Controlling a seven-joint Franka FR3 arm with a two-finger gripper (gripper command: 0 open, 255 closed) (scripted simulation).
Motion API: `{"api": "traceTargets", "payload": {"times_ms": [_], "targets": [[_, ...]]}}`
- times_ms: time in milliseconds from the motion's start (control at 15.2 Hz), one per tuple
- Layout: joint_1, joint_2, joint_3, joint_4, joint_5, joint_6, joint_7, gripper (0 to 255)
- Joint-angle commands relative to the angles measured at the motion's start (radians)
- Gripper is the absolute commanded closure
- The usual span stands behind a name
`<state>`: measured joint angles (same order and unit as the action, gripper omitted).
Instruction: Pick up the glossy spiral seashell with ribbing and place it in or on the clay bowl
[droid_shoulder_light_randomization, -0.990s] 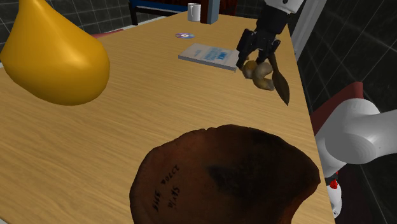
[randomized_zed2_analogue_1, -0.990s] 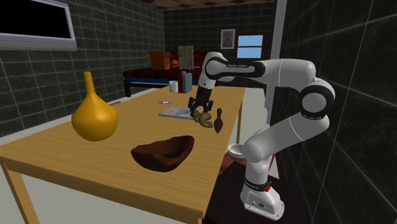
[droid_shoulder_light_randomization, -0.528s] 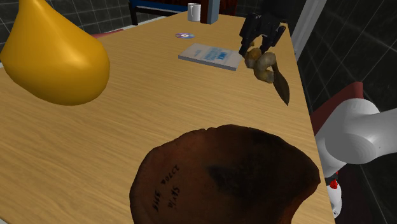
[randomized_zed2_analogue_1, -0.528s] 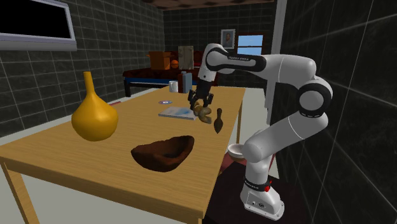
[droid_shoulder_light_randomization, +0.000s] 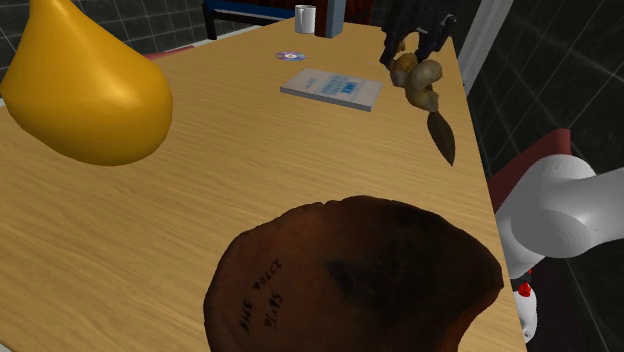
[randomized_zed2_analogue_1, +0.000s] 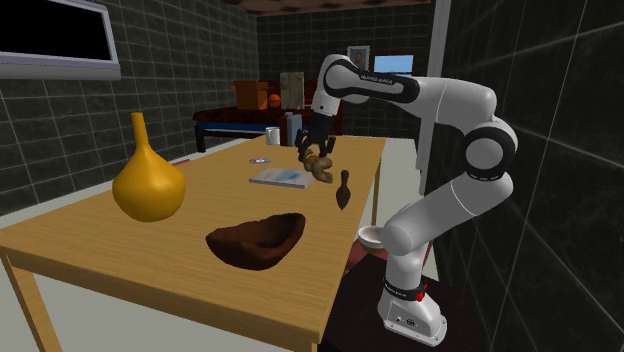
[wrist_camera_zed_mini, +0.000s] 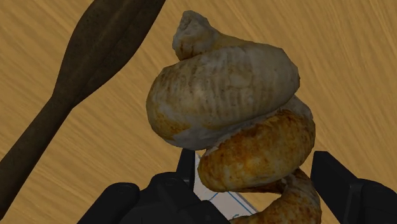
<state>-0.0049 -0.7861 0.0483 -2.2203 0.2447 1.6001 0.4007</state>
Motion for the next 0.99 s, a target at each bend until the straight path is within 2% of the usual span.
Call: {"api": "traceTargets", "payload": {"times_ms": [0,924], "targets": [[0.0,0.015,-0.002,0.044,-0.002,-0.029,0.006,255],[0.004,0.11,-0.012,0.298,-0.008,-0.184,0.04,255]]}}
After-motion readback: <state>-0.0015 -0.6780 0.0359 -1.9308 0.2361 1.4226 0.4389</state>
